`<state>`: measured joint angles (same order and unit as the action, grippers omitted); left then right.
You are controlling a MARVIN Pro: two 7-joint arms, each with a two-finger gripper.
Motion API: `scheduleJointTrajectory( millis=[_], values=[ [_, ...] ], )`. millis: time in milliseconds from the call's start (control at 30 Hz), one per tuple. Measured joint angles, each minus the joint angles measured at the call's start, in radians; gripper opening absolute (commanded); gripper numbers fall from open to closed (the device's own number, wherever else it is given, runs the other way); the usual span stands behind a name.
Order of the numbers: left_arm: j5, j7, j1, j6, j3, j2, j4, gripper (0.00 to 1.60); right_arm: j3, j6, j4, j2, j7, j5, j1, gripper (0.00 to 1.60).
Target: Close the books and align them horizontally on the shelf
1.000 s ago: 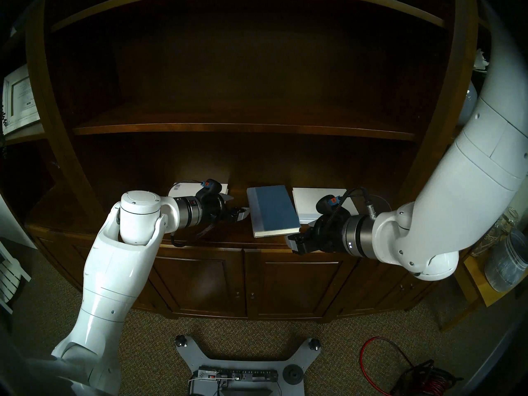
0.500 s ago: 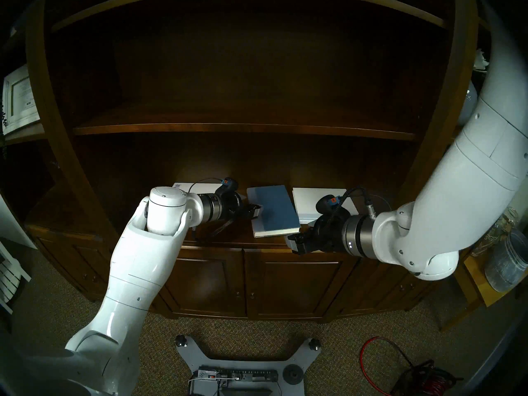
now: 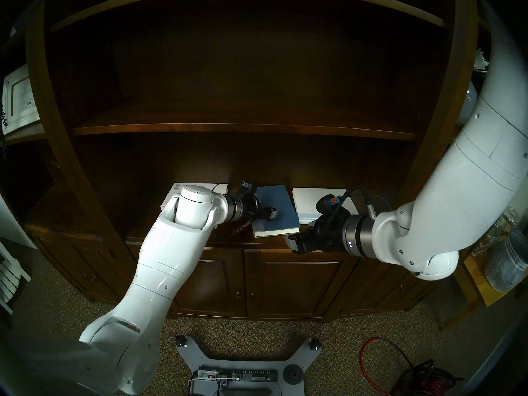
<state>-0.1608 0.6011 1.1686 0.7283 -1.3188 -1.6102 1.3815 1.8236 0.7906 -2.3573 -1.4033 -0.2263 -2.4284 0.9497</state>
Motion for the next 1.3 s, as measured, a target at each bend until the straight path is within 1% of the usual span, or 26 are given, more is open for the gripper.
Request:
scheduleJointTrajectory(
  millis=[100,333,500,700,867,900,1067,1300],
  values=[
    [-0.018,-0.014,-0.024,-0.001,0.005,-0.018,-0.051,1.6,0.0,0.0,0.0,0.0,0.0,0.0,0.0,1.6],
    [-0.045,-0.035,-0.061,-0.005,-0.003,-0.043,-0.116,1.6,0.0,0.0,0.0,0.0,0.0,-0.001,0.0,1.6],
    [-0.061,-0.047,-0.093,-0.011,-0.021,-0.056,-0.16,1.6,0.0,0.0,0.0,0.0,0.001,-0.001,0.0,1.6],
    [-0.067,-0.051,-0.131,-0.031,-0.059,-0.062,-0.225,1.6,0.0,0.0,0.001,0.001,0.001,-0.002,0.0,1.6],
    [-0.063,-0.038,-0.163,-0.049,-0.086,-0.063,-0.275,1.6,0.0,0.0,0.001,0.001,0.001,-0.003,0.0,1.6],
    [-0.062,-0.03,-0.177,-0.057,-0.094,-0.063,-0.298,1.6,0.0,0.0,0.001,0.001,0.001,-0.003,0.0,1.6],
    [-0.062,-0.011,-0.208,-0.079,-0.104,-0.063,-0.349,1.6,0.0,0.0,0.001,0.001,0.002,-0.004,0.0,1.6],
    [-0.063,0.013,-0.252,-0.128,-0.109,-0.062,-0.425,1.6,0.0,0.0,0.001,0.001,0.003,-0.004,0.0,1.6]
  ],
)
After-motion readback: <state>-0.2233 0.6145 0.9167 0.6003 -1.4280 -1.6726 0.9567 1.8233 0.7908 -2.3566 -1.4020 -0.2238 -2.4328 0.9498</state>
